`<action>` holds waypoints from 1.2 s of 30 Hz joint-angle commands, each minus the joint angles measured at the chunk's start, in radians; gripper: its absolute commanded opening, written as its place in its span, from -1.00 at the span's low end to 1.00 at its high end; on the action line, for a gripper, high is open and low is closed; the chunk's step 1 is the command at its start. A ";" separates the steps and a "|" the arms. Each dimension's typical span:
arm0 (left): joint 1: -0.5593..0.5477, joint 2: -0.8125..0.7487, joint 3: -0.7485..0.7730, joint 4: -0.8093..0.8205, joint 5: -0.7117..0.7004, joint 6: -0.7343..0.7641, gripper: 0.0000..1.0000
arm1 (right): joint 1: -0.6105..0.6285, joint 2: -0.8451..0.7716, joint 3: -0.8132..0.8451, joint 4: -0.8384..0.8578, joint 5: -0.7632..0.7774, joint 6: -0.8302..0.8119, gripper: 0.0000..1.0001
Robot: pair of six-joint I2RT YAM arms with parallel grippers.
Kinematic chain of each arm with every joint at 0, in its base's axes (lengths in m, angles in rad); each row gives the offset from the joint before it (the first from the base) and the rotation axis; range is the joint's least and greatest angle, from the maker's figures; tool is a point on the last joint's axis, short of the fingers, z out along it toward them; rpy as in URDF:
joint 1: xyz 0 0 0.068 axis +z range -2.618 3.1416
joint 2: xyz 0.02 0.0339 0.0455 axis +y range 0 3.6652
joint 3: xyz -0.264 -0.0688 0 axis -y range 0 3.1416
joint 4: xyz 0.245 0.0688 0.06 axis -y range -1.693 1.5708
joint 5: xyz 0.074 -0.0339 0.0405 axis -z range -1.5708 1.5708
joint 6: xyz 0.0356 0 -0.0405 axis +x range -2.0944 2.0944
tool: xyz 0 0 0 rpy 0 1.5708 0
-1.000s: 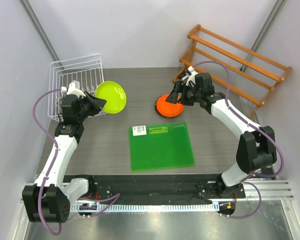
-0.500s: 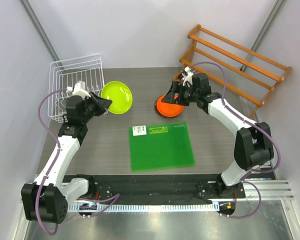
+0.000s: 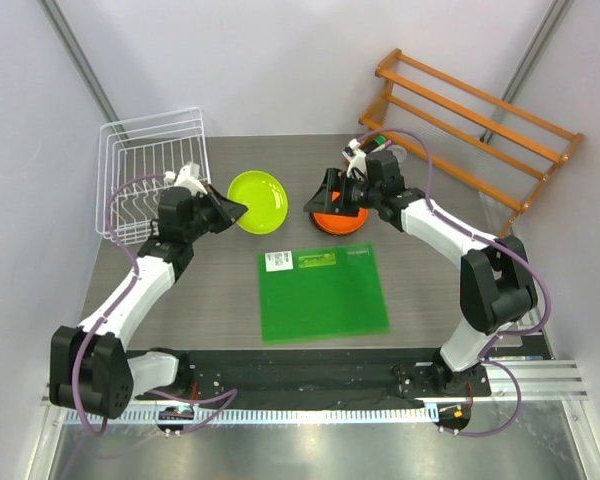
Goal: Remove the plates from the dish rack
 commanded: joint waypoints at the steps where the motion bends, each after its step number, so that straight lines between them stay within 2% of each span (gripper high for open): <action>1: -0.039 0.022 0.042 0.094 -0.006 -0.015 -1.00 | 0.019 0.014 0.038 0.088 -0.055 0.036 0.66; 11: -0.114 0.090 0.068 0.152 0.023 -0.049 -1.00 | 0.033 0.081 0.051 0.192 -0.118 0.090 0.65; 13: -0.124 0.110 0.068 0.180 0.045 -0.058 -1.00 | 0.035 0.103 0.055 0.212 -0.130 0.096 0.58; 16: -0.136 0.123 0.073 0.190 0.060 -0.061 -1.00 | 0.035 0.118 0.054 0.243 -0.139 0.104 0.23; 19: -0.137 0.143 0.071 0.204 0.086 -0.063 -1.00 | 0.035 0.134 0.058 0.266 -0.164 0.105 -0.23; 21: -0.137 0.153 0.070 0.201 0.093 -0.063 -0.99 | 0.033 0.131 0.051 0.278 -0.155 0.110 -0.68; 22: -0.137 0.156 0.070 0.198 0.088 -0.058 -0.81 | 0.032 0.128 0.046 0.277 -0.126 0.107 -0.88; 23: -0.137 0.154 0.070 0.178 0.065 -0.054 -0.61 | 0.030 0.117 0.035 0.264 -0.106 0.107 -0.98; 24: -0.137 0.154 0.070 0.164 0.048 -0.046 -0.50 | 0.019 0.109 0.031 0.252 -0.078 0.101 -0.97; 25: -0.137 0.151 0.071 0.152 0.034 -0.026 -0.05 | 0.012 0.105 0.028 0.235 -0.055 0.085 -0.98; 26: -0.137 0.142 0.073 0.117 0.016 -0.012 0.17 | 0.005 0.092 0.028 0.218 -0.015 0.075 -0.97; 28: -0.137 0.131 0.089 0.063 -0.055 0.023 0.42 | -0.031 0.082 0.023 0.168 0.023 0.062 -0.98; 35: -0.137 0.044 0.093 -0.095 -0.291 0.147 0.62 | -0.168 0.089 0.017 0.099 0.117 0.036 -0.98; 36: -0.137 0.024 0.088 -0.098 -0.311 0.172 0.83 | -0.177 0.098 0.029 0.038 0.150 0.016 -0.98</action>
